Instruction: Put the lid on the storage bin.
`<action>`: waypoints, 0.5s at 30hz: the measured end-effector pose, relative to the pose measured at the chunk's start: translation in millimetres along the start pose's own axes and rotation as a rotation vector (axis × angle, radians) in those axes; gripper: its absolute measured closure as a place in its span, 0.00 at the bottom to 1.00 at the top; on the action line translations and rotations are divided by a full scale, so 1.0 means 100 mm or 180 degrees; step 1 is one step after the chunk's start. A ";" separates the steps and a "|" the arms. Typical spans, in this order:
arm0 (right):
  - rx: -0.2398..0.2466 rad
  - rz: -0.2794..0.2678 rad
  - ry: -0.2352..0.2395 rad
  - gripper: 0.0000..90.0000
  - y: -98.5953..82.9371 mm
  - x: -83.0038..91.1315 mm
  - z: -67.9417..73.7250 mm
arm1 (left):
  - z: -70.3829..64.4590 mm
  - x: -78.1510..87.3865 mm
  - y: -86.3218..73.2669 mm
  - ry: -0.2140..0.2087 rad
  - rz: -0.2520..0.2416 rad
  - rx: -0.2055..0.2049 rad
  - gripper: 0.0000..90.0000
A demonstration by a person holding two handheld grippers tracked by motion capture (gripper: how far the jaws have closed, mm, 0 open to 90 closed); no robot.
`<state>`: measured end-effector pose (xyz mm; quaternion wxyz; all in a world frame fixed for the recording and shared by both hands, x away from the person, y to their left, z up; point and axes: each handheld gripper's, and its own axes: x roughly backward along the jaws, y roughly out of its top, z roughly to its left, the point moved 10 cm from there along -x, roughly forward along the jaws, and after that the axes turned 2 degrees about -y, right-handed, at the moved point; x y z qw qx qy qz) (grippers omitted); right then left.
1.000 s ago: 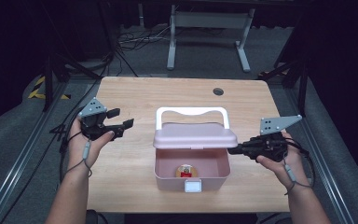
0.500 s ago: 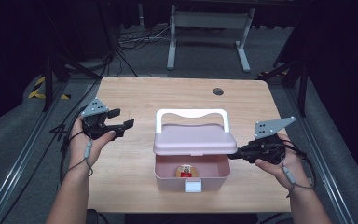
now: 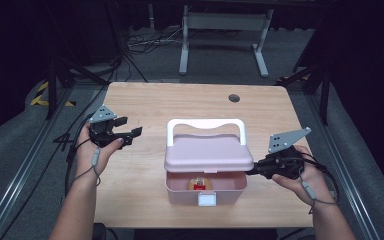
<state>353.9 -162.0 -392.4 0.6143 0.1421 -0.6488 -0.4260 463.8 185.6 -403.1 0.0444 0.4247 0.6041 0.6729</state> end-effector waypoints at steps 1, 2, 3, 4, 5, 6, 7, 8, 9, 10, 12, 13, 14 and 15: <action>0.0002 0.0031 0.0003 0.98 -0.01 0.00 0.01 | 0.00 -0.01 0.00 0.0001 0.0001 0.0001 0.36; 0.0011 0.0044 0.0001 0.98 -0.02 0.00 0.01 | 0.00 -0.01 0.00 0.0001 0.0005 -0.0001 0.36; 0.0008 0.0065 0.0002 0.98 -0.03 0.00 0.02 | 0.00 -0.02 0.00 -0.0003 0.0008 0.0000 0.36; 0.0014 0.0085 0.0009 0.98 -0.04 0.00 0.02 | 0.00 -0.03 0.00 -0.0009 0.0008 0.0006 0.35; 0.0014 0.0085 0.0009 0.98 -0.04 0.00 0.02 | 0.00 -0.03 0.00 -0.0009 0.0008 0.0006 0.35; 0.0014 0.0103 0.0012 0.98 -0.04 -0.01 0.02 | 0.00 -0.04 0.00 -0.0017 0.0014 0.0008 0.35; 0.0021 0.0141 0.0007 0.98 -0.06 -0.01 0.03 | 0.00 -0.05 0.00 -0.0020 0.0016 0.0003 0.35; 0.0027 0.0158 0.0009 0.98 -0.07 -0.02 0.04 | 0.00 -0.05 0.00 -0.0021 0.0020 0.0005 0.35; 0.0043 0.0182 0.0008 0.98 -0.08 -0.02 0.04 | 0.00 -0.06 0.00 -0.0022 0.0021 0.0003 0.35; 0.0035 0.0195 0.0013 0.98 -0.09 -0.02 0.05 | 0.00 -0.06 0.00 -0.0027 0.0024 0.0008 0.35; 0.0049 0.0234 0.0011 0.98 -0.11 -0.02 0.05 | 0.00 -0.08 0.00 -0.0035 0.0025 0.0006 0.35; 0.0054 0.0249 0.0013 0.98 -0.11 -0.02 0.05 | 0.00 -0.08 0.00 -0.0036 0.0027 0.0005 0.35; 0.0046 0.0273 0.0020 0.97 -0.12 -0.02 0.06 | 0.00 -0.09 0.01 -0.0039 0.0030 0.0004 0.35; 0.0046 0.0273 0.0020 0.97 -0.12 -0.02 0.06 | 0.00 -0.09 0.00 -0.0041 0.0033 0.0005 0.35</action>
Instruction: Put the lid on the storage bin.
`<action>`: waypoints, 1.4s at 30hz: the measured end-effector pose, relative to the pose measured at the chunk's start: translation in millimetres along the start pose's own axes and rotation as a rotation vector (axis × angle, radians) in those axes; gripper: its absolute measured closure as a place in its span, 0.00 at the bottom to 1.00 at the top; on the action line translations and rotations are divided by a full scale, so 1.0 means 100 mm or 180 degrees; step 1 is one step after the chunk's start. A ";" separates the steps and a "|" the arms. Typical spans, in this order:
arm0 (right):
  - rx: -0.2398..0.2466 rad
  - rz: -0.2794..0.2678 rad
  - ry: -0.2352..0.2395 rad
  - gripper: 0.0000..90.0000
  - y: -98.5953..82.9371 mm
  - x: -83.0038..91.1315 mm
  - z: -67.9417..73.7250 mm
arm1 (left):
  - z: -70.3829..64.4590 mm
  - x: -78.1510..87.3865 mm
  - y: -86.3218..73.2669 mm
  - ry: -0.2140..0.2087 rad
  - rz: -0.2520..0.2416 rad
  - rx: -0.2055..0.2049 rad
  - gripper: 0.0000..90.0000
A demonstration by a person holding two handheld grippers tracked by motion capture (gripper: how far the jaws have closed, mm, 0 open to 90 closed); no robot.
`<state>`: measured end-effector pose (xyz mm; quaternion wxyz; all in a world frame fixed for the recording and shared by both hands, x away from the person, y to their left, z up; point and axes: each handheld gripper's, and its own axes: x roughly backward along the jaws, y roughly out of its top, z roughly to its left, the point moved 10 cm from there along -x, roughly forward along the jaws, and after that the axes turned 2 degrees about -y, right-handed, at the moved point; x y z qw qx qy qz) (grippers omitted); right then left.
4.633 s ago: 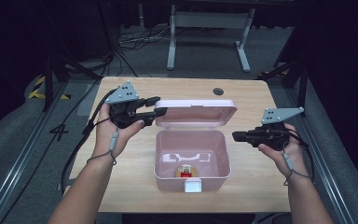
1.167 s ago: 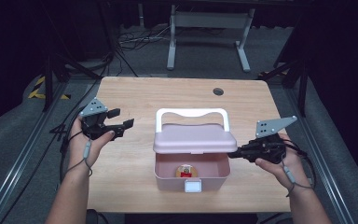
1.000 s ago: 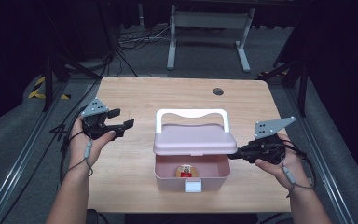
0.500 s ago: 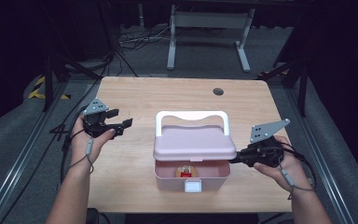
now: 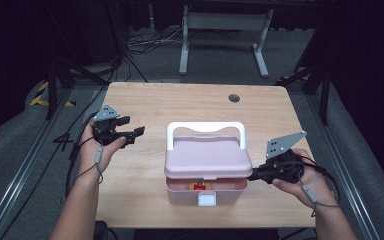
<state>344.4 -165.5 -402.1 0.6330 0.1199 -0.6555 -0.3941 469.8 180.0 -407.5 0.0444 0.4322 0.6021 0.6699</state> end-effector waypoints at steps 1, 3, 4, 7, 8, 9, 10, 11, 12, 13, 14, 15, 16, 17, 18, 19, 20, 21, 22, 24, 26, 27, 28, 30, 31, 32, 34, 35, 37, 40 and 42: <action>-0.0003 0.0009 0.0001 0.97 0.00 0.00 0.00 | 0.00 -0.01 0.00 -0.0004 0.0003 0.0000 0.35; 0.0011 0.0046 0.0010 0.97 -0.02 0.00 0.01 | -0.01 -0.03 -0.01 -0.0014 0.0026 -0.0007 0.35; 0.0016 0.0066 0.0011 0.97 -0.03 0.00 0.02 | -0.01 -0.03 -0.01 -0.0014 0.0026 -0.0007 0.35; 0.0033 0.0121 0.0022 0.97 -0.05 0.00 0.03 | -0.02 -0.07 -0.02 -0.0030 0.0058 -0.0015 0.35; 0.0036 0.0134 0.0030 0.97 -0.06 0.00 0.03 | -0.02 -0.07 -0.02 -0.0034 0.0063 -0.0023 0.35; 0.0036 0.0134 0.0030 0.97 -0.06 0.00 0.03 | -0.02 -0.07 -0.02 -0.0034 0.0063 -0.0023 0.35; 0.0034 0.0149 0.0040 0.97 -0.07 0.00 0.04 | -0.02 -0.08 -0.02 -0.0041 0.0068 -0.0021 0.35; 0.0041 0.0171 0.0053 0.97 -0.08 0.00 0.05 | -0.03 -0.08 -0.03 -0.0045 0.0073 -0.0022 0.35; 0.0044 0.0194 0.0062 0.97 -0.09 0.00 0.05 | -0.03 -0.09 -0.03 -0.0047 0.0079 -0.0019 0.35; 0.0044 0.0207 0.0071 0.97 -0.09 0.00 0.06 | -0.03 -0.09 -0.03 -0.0040 0.0081 -0.0021 0.35; 0.0047 0.0223 0.0077 0.96 -0.10 0.00 0.06 | -0.02 -0.09 -0.03 -0.0038 0.0081 -0.0019 0.35; 0.0049 0.0228 0.0078 0.95 -0.10 0.00 0.06 | -0.02 -0.10 -0.03 -0.0037 0.0088 -0.0024 0.35; 0.0042 0.0244 0.0088 0.95 -0.11 -0.01 0.07 | -0.02 -0.10 -0.03 -0.0035 0.0090 -0.0026 0.35; 0.0042 0.0244 0.0088 0.95 -0.11 -0.01 0.07 | -0.03 -0.11 -0.04 -0.0038 0.0101 -0.0026 0.35; 0.0043 0.0275 0.0095 0.95 -0.12 -0.01 0.07 | -0.03 -0.11 -0.04 -0.0042 0.0107 -0.0027 0.35; 0.0043 0.0275 0.0095 0.95 -0.12 -0.01 0.07 | -0.03 -0.12 -0.05 -0.0046 0.0119 -0.0029 0.35; 0.0048 0.0301 0.0103 0.95 -0.13 -0.01 0.08 | -0.04 -0.12 -0.05 -0.0047 0.0126 -0.0036 0.35; 0.0054 0.0319 0.0113 0.95 -0.14 -0.02 0.08 | -0.04 -0.13 -0.05 -0.0046 0.0122 -0.0032 0.35; 0.0056 0.0362 0.0117 0.95 -0.15 -0.02 0.09 | -0.04 -0.13 -0.05 -0.0044 0.0126 -0.0038 0.35; 0.0062 0.0376 0.0118 0.95 -0.16 -0.01 0.09 | -0.04 -0.13 -0.05 -0.0041 0.0125 -0.0035 0.34; 0.0067 0.0383 0.0127 0.95 -0.16 -0.01 0.10 | -0.04 -0.14 -0.05 -0.0042 0.0127 -0.0028 0.34; 0.0067 0.0406 0.0123 0.95 -0.17 -0.01 0.10 | -0.04 -0.14 -0.06 -0.0047 0.0144 -0.0034 0.34; 0.0067 0.0406 0.0123 0.95 -0.17 -0.01 0.10 | -0.04 -0.14 -0.06 -0.0047 0.0142 -0.0034 0.34; 0.0063 0.0436 0.0121 0.95 -0.18 -0.01 0.10 | -0.04 -0.15 -0.06 -0.0056 0.0153 -0.0042 0.34; 0.0072 0.0472 0.0127 0.95 -0.19 -0.02 0.11 | -0.05 -0.15 -0.06 -0.0055 0.0153 -0.0043 0.34; 0.0072 0.0472 0.0127 0.95 -0.19 -0.02 0.11 | -0.04 -0.15 -0.06 -0.0054 0.0155 -0.0044 0.34; 0.0089 0.0498 0.0112 0.95 -0.20 -0.02 0.11 | -0.04 -0.15 -0.07 -0.0051 0.0156 -0.0047 0.34; 0.0079 0.0505 0.0117 0.95 -0.20 -0.02 0.12 | -0.04 -0.15 -0.07 -0.0049 0.0157 -0.0046 0.34; 0.0058 0.0554 0.0135 0.95 -0.22 -0.03 0.13 | -0.04 -0.15 -0.07 -0.0047 0.0158 -0.0046 0.34; 0.0063 0.0563 0.0148 0.95 -0.23 -0.02 0.13 | -0.04 -0.15 -0.07 -0.0051 0.0162 -0.0048 0.34; 0.0075 0.0573 0.0167 0.95 -0.24 -0.02 0.13 | -0.04 -0.15 -0.07 -0.0051 0.0166 -0.0048 0.34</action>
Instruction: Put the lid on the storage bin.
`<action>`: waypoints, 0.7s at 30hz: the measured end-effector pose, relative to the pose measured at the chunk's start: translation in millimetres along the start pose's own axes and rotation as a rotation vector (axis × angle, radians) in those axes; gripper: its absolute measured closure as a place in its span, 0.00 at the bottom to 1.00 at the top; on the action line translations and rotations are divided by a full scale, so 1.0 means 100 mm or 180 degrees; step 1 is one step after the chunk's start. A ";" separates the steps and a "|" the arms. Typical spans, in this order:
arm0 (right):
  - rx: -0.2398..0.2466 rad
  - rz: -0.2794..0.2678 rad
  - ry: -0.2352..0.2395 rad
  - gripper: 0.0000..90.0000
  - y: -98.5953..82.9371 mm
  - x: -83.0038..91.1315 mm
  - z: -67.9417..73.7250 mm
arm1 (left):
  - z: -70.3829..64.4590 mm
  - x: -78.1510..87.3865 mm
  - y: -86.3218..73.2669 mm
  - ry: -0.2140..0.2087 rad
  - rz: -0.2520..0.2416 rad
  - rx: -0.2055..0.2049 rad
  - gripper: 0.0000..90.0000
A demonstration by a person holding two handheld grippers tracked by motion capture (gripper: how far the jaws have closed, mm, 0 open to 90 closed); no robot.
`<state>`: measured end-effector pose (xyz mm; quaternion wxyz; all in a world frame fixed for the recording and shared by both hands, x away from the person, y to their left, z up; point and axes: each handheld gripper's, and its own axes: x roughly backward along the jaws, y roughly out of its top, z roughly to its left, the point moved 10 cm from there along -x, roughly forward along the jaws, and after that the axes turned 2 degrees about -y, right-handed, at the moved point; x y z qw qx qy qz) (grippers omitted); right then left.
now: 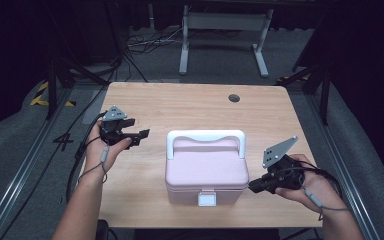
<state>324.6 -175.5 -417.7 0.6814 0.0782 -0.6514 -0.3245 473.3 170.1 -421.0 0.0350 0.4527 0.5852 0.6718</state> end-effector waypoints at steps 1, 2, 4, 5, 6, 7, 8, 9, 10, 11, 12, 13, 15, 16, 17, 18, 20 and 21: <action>0.0007 -0.0019 0.0020 0.94 0.00 0.00 0.01 | 0.00 0.00 0.00 0.0000 -0.0002 -0.0002 0.34; 0.0007 -0.0019 0.0020 0.94 0.00 0.00 0.01 | 0.00 0.00 0.00 0.0000 -0.0002 -0.0002 0.34; 0.0006 -0.0049 0.0076 0.94 0.02 0.01 0.03 | 0.00 0.00 0.00 -0.0001 -0.0005 -0.0002 0.34; 0.0014 -0.0035 0.0068 0.94 0.01 0.01 0.04 | 0.00 0.00 0.00 -0.0002 0.0000 -0.0001 0.34; 0.0029 -0.0052 0.0062 0.94 0.02 0.02 0.03 | 0.00 0.00 0.00 0.0002 -0.0005 0.0001 0.34; 0.0023 -0.0069 0.0066 0.94 0.02 0.03 0.04 | 0.00 0.00 0.00 0.0007 -0.0009 0.0007 0.34; 0.0030 -0.0084 0.0073 0.94 0.02 0.04 0.04 | 0.00 0.01 0.00 0.0011 -0.0009 0.0001 0.34; 0.0034 -0.0144 0.0094 0.94 0.04 0.07 0.05 | 0.00 0.01 0.00 0.0010 -0.0011 0.0003 0.34; 0.0034 -0.0144 0.0094 0.94 0.04 0.07 0.05 | 0.01 0.01 0.00 0.0018 -0.0010 -0.0011 0.34; 0.0048 -0.0179 0.0104 0.93 0.05 0.09 0.05 | 0.00 0.02 0.00 0.0021 -0.0020 -0.0010 0.34; 0.0051 -0.0213 0.0112 0.92 0.07 0.10 0.06 | 0.00 0.03 0.00 0.0029 -0.0028 -0.0016 0.34; 0.0072 -0.0242 0.0123 0.92 0.08 0.12 0.06 | 0.00 0.04 0.00 0.0050 -0.0049 -0.0022 0.34; 0.0102 -0.0426 0.0153 0.88 0.16 0.17 0.06 | -0.01 0.07 0.01 0.0057 -0.0082 -0.0042 0.34; 0.0102 -0.0426 0.0153 0.88 0.16 0.17 0.06 | -0.01 0.09 0.01 0.0060 -0.0090 -0.0046 0.34; 0.0106 -0.0475 0.0153 0.87 0.18 0.19 0.05 | -0.02 0.12 0.01 0.0058 -0.0130 -0.0044 0.34; 0.0111 -0.0554 0.0161 0.87 0.22 0.21 0.05 | -0.03 0.14 0.01 0.0062 -0.0155 -0.0046 0.35; 0.0093 -0.0681 0.0145 0.83 0.28 0.26 0.03 | -0.03 0.19 0.00 0.0071 -0.0186 -0.0046 0.35; 0.0093 -0.0878 0.0110 0.79 0.37 0.32 0.00 | -0.02 0.24 -0.02 0.0098 -0.0199 -0.0038 0.35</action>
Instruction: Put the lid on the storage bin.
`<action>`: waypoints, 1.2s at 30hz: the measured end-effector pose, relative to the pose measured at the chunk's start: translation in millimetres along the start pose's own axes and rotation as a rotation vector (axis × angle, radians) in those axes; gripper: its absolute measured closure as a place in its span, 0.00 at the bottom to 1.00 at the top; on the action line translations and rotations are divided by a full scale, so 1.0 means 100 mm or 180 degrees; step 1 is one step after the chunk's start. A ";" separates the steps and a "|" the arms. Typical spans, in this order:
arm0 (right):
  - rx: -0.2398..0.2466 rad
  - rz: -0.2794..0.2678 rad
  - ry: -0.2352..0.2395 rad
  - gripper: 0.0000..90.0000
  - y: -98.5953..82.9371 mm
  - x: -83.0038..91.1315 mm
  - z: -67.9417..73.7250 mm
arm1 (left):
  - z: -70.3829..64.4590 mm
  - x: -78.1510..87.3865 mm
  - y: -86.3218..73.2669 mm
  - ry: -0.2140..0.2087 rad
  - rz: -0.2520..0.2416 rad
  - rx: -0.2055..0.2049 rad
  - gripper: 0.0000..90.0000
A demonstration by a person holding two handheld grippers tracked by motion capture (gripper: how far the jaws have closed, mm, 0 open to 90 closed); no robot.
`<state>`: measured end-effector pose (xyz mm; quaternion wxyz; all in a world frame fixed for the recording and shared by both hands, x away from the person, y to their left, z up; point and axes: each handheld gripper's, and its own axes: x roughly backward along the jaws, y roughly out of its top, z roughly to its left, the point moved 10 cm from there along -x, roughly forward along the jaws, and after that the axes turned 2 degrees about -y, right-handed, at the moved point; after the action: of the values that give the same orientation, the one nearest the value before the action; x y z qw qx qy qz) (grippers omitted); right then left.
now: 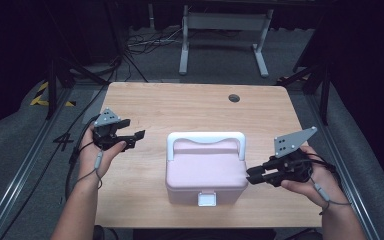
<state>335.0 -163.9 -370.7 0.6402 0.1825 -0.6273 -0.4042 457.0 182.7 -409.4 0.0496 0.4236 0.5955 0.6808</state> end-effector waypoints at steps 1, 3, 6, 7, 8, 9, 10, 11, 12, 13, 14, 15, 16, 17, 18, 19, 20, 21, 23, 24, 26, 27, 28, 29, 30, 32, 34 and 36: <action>0.0000 0.0000 0.0000 0.79 0.00 0.00 0.00 | 0.00 0.00 0.00 0.0000 0.0000 0.0000 0.35; -0.0010 -0.0247 -0.0054 0.75 0.12 0.06 -0.05 | 0.02 0.06 -0.03 0.0037 -0.0009 0.0020 0.35; -0.0036 -0.0506 -0.0170 0.72 0.23 0.14 -0.13 | 0.06 0.13 -0.08 0.0096 -0.0011 0.0060 0.35; -0.0065 -0.0615 -0.0217 0.71 0.27 0.18 -0.18 | 0.07 0.16 -0.11 0.0127 -0.0009 0.0083 0.35; -0.0098 -0.0743 -0.0293 0.69 0.32 0.23 -0.24 | 0.08 0.18 -0.12 0.0139 -0.0009 0.0098 0.35; -0.0098 -0.0743 -0.0293 0.69 0.32 0.23 -0.24 | 0.08 0.18 -0.12 0.0139 -0.0009 0.0098 0.35; -0.0122 -0.0846 -0.0346 0.68 0.35 0.27 -0.29 | 0.08 0.20 -0.14 0.0147 -0.0016 0.0122 0.35; -0.0162 -0.0963 -0.0430 0.66 0.38 0.31 -0.35 | 0.09 0.21 -0.16 0.0163 -0.0016 0.0125 0.35; -0.0188 -0.1041 -0.0511 0.64 0.40 0.34 -0.41 | 0.10 0.23 -0.17 0.0175 -0.0005 0.0137 0.35; -0.0211 -0.1096 -0.0609 0.63 0.41 0.37 -0.47 | 0.11 0.24 -0.18 0.0187 -0.0014 0.0147 0.35; -0.0233 -0.1117 -0.0689 0.63 0.40 0.39 -0.52 | 0.12 0.26 -0.19 0.0201 -0.0017 0.0160 0.35; -0.0261 -0.1157 -0.0835 0.61 0.39 0.42 -0.60 | 0.13 0.27 -0.19 0.0208 -0.0016 0.0167 0.35; -0.0294 -0.1186 -0.0933 0.60 0.38 0.44 -0.66 | 0.14 0.28 -0.19 0.0219 -0.0034 0.0183 0.35; -0.0359 -0.1198 -0.0995 0.59 0.35 0.46 -0.73 | 0.14 0.29 -0.20 0.0223 -0.0034 0.0180 0.35; -0.0414 -0.1206 -0.1027 0.59 0.32 0.48 -0.79 | 0.15 0.29 -0.20 0.0226 -0.0030 0.0182 0.35; -0.0457 -0.1231 -0.1071 0.57 0.30 0.49 -0.84 | 0.15 0.28 -0.21 0.0227 -0.0027 0.0190 0.35; -0.0490 -0.1243 -0.1143 0.56 0.28 0.51 -0.90 | 0.15 0.28 -0.21 0.0230 -0.0018 0.0187 0.35; -0.0499 -0.1242 -0.1205 0.55 0.25 0.53 -0.94 | 0.16 0.28 -0.22 0.0239 -0.0016 0.0192 0.35; -0.0546 -0.1229 -0.1327 0.54 0.20 0.56 -1.03 | 0.18 0.27 -0.24 0.0267 0.0026 0.0174 0.35; -0.0596 -0.1266 -0.1358 0.50 0.17 0.60 -1.08 | 0.20 0.26 -0.25 0.0304 0.0044 0.0162 0.35; -0.0614 -0.1266 -0.1376 0.48 0.15 0.60 -1.10 | 0.22 0.26 -0.26 0.0319 0.0061 0.0156 0.35; -0.0641 -0.1220 -0.1431 0.47 0.11 0.61 -1.15 | 0.23 0.26 -0.27 0.0337 0.0074 0.0159 0.35; -0.0633 -0.1134 -0.1512 0.47 0.05 0.61 -1.20 | 0.24 0.25 -0.27 0.0347 0.0079 0.0159 0.35; -0.0629 -0.1063 -0.1561 0.48 0.00 0.61 -1.24 | 0.25 0.24 -0.28 0.0345 0.0083 0.0163 0.35; -0.0653 -0.1010 -0.1579 0.48 -0.04 0.61 -1.27 | 0.25 0.23 -0.29 0.0342 0.0102 0.0157 0.35; -0.0736 -0.0977 -0.1603 0.47 -0.12 0.60 -1.35 | 0.26 0.22 -0.31 0.0339 0.0130 0.0161 0.35; -0.0799 -0.0865 -0.1669 0.47 -0.22 0.59 -1.44 | 0.27 0.21 -0.33 0.0356 0.0163 0.0149 0.35; -0.0844 -0.0823 -0.1698 0.46 -0.29 0.57 -1.51 | 0.30 0.19 -0.35 0.0371 0.0192 0.0148 0.34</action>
<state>463.8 -266.0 -377.1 0.4148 0.0633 -0.6864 -0.5939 448.6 226.6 -431.1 -0.0156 0.4020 0.6000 0.6915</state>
